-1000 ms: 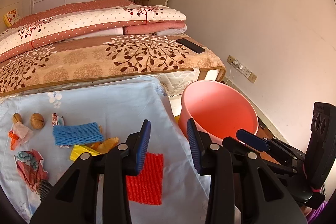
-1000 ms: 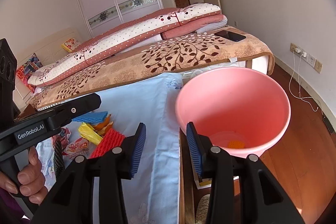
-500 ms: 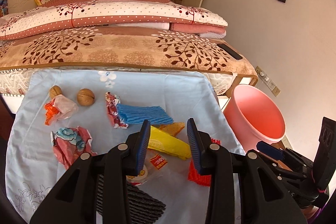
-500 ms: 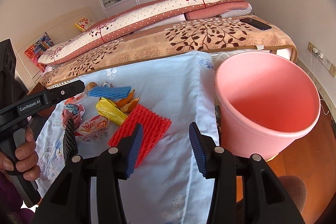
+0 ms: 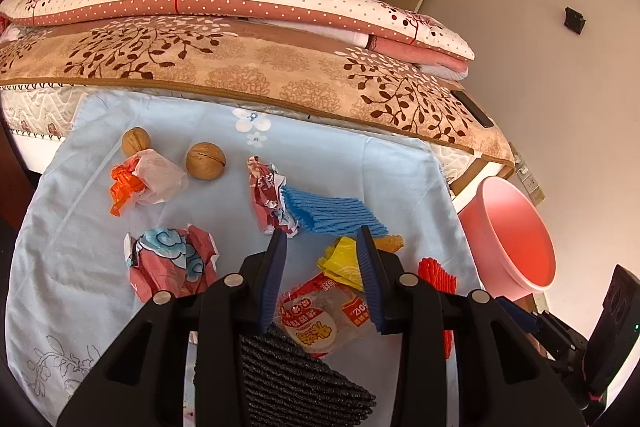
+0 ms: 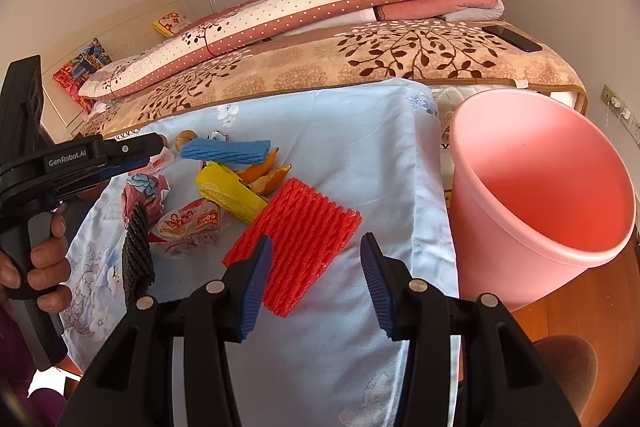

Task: Collect trash
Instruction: 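Grasp the blue foam net with the left tool while the right tool grasps the red foam net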

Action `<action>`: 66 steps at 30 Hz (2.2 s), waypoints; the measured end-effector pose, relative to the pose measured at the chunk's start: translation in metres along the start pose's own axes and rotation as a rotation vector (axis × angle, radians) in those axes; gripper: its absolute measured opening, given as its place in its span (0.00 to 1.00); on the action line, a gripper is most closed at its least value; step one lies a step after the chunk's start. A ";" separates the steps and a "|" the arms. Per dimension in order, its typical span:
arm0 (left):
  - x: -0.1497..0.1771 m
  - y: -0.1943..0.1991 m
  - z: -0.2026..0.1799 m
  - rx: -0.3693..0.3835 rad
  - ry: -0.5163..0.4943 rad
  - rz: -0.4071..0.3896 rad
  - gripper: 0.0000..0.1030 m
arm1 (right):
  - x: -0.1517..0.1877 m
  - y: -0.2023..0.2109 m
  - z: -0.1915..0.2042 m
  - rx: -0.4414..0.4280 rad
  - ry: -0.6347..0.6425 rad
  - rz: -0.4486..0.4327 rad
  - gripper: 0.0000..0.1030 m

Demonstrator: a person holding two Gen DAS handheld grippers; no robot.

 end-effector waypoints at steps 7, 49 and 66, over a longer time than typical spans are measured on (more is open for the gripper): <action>-0.017 -0.029 0.026 -0.006 0.159 0.045 0.35 | -0.001 -0.001 0.001 -0.009 0.000 -0.005 0.44; -0.004 0.006 0.006 0.074 0.026 -0.093 0.06 | 0.011 -0.043 0.018 -0.057 0.014 0.172 0.23; 0.001 0.024 -0.008 0.108 -0.009 -0.120 0.06 | -0.002 -0.005 0.004 -0.005 -0.018 0.021 0.10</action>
Point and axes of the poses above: each gripper's, at about its wrist camera, not at the fingertips, and y roughly against the way its jaws point, z to its left, x to its underside, the point moved 1 cm from there along -y, roughly the way its jaws point, and after that the axes turned 13 degrees about x, right-handed, at the moved point
